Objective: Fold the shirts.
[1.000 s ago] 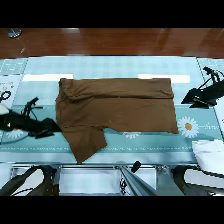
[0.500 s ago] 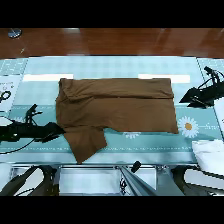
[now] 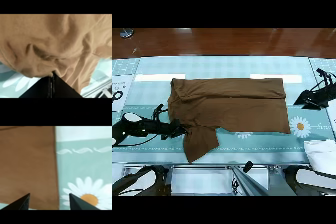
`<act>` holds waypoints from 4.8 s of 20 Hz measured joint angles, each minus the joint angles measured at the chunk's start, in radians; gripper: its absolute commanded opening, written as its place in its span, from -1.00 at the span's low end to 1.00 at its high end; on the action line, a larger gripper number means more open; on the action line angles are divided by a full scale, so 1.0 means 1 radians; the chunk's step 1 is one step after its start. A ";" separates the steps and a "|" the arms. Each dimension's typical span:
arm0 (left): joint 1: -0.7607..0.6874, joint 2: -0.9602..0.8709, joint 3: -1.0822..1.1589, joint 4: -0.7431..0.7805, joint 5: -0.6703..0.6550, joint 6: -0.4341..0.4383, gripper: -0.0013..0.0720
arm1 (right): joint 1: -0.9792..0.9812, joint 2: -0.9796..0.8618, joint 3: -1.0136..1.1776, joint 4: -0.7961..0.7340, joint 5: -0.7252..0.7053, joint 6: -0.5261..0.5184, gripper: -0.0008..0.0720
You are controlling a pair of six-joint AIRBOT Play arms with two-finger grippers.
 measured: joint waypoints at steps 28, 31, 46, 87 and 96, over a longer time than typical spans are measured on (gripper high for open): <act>0.035 0.065 0.220 0.066 0.076 0.054 -0.91 | 0.090 0.084 -0.242 0.100 -0.191 -0.011 -0.89; 0.021 0.078 0.363 0.053 0.098 0.047 -0.91 | 0.124 0.099 -0.143 0.140 -0.267 0.005 -0.89; -0.040 -0.382 0.882 -0.070 0.111 0.039 -0.90 | 0.260 -0.222 0.175 0.184 -0.584 0.103 -0.89; -0.148 -0.273 0.986 -0.084 -0.102 0.030 -0.91 | 0.172 -0.189 0.193 0.569 -0.356 -0.082 -0.89; -0.587 -0.243 0.965 0.004 0.188 -0.133 -0.91 | 0.173 0.172 0.193 0.327 -0.178 0.047 -0.89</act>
